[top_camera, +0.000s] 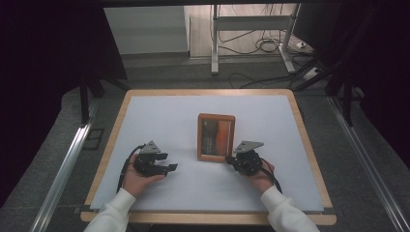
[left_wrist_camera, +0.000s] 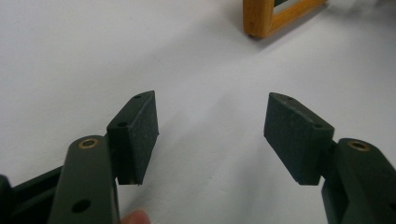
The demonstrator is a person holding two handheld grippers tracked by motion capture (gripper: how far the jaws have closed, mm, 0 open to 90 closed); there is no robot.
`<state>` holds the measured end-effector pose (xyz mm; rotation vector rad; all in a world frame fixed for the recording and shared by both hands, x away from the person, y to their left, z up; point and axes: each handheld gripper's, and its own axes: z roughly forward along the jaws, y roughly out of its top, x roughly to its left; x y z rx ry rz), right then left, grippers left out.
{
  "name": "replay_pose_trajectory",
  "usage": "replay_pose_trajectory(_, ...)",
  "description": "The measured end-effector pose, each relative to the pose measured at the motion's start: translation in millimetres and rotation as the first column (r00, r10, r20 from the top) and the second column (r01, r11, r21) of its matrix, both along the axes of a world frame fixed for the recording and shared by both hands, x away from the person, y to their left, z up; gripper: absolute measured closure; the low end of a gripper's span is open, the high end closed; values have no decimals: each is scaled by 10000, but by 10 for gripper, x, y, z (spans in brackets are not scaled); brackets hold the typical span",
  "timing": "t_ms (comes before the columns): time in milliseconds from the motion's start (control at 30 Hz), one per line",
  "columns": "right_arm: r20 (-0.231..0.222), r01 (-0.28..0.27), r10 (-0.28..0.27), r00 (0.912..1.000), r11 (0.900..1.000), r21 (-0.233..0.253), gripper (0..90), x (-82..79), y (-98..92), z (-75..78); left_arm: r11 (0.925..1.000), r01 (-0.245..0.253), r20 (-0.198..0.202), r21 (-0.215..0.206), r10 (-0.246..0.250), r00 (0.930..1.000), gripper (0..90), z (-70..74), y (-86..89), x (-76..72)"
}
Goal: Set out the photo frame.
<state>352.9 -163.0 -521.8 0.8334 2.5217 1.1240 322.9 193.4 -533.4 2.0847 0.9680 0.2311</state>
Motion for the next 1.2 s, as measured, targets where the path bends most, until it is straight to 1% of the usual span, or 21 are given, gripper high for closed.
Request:
replay_pose_trajectory(200,-48,21,-22,10000,10000,-55,900,-2,-4,-3,10000,9,-4,-60,-9,10000,347,6,-3,-1)
replay_pose_trajectory(467,-64,21,-22,10000,9999,-123,900,-12,-8,-4,10000,-32,26,1,32,10000,347,2,4,9)
replay_pose_trajectory(633,-113,47,-45,9999,9998,190,892,-54,-30,30,9999,-104,36,-84,105,9999,347,21,2,-1)
replay_pose_trajectory(700,-56,101,-100,9999,9996,253,892,-57,-46,41,9999,-85,73,-66,86,9999,347,30,-7,-2)
replay_pose_trajectory(767,-26,221,-221,9998,9997,131,893,-27,-62,35,9999,-96,140,-48,97,9999,347,45,-12,-1)
replay_pose_trajectory(800,-58,275,-274,9996,9995,157,900,-8,-75,24,9999,-107,163,-74,109,9998,347,50,-11,-2)
replay_pose_trajectory(833,-152,266,-262,9995,9992,309,900,5,-90,19,9999,-128,160,-101,130,9998,347,55,-12,-3)
replay_pose_trajectory(867,-117,290,-287,9995,9991,309,900,8,-96,18,9999,-115,169,-98,117,9998,347,60,-11,-2)
replay_pose_trajectory(933,31,290,-291,9996,9994,194,900,-1,-90,16,9997,-162,166,-178,165,9997,347,71,-14,0)
replay_pose_trajectory(1000,10,317,-318,9995,9992,227,900,-4,-93,14,9996,-155,170,-250,159,9997,347,81,-26,13)
replay_pose_trajectory(1100,122,379,-381,9992,9992,132,900,-19,-105,14,9998,-61,218,-163,65,9997,347,89,-54,26)
replay_pose_trajectory(1200,107,441,-445,9990,9985,315,900,-57,-128,42,9999,-14,219,-171,18,9998,347,87,-67,28)
